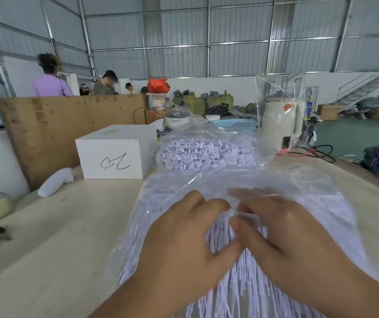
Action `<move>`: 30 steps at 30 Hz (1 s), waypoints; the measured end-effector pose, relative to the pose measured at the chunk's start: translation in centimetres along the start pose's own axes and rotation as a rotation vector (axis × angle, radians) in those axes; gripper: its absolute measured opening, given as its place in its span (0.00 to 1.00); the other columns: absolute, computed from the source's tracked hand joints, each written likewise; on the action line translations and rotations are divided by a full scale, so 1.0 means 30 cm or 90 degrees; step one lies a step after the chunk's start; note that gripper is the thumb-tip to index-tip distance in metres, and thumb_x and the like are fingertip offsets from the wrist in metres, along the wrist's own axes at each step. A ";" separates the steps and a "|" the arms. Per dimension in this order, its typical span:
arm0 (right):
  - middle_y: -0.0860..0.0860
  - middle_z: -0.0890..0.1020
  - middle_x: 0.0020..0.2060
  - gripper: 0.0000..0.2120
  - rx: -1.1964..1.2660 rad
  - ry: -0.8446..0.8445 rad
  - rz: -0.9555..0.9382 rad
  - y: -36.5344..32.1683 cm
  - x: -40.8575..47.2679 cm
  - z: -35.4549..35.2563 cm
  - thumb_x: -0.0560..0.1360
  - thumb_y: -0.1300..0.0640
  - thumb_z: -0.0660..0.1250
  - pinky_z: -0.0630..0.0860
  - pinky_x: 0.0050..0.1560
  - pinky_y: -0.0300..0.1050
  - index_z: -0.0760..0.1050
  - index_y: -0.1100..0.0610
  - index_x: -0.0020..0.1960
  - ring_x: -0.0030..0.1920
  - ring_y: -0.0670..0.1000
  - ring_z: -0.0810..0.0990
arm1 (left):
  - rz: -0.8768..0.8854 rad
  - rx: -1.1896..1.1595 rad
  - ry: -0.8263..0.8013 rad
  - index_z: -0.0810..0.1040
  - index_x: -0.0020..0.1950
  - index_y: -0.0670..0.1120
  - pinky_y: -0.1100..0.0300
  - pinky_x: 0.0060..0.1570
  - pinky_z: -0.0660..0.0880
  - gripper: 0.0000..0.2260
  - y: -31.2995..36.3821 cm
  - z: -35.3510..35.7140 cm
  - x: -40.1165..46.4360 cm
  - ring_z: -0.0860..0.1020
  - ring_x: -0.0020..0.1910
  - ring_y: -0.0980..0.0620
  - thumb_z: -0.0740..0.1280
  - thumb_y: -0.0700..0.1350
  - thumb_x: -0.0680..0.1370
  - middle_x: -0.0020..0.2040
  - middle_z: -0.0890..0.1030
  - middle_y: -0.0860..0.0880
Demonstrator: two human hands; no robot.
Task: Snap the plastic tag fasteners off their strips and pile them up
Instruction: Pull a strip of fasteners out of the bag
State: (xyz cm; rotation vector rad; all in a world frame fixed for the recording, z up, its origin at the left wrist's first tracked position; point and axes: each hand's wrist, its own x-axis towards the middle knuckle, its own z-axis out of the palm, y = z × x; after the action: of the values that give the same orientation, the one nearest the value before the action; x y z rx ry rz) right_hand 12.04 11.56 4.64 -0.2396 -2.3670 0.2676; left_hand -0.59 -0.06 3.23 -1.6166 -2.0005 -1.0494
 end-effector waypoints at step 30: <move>0.41 0.77 0.42 0.04 -0.182 -0.078 0.069 0.030 -0.030 -0.050 0.78 0.44 0.60 0.78 0.41 0.44 0.72 0.42 0.50 0.43 0.45 0.78 | -0.211 -0.289 0.175 0.81 0.43 0.55 0.59 0.44 0.78 0.18 -0.114 0.002 0.034 0.81 0.45 0.58 0.64 0.31 0.72 0.50 0.81 0.64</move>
State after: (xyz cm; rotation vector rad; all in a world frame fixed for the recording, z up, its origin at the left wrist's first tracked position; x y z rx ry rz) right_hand 13.81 12.39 4.88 -0.5002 -2.5142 -0.0087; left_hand -4.09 0.44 2.81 -1.2543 -1.9742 -1.8506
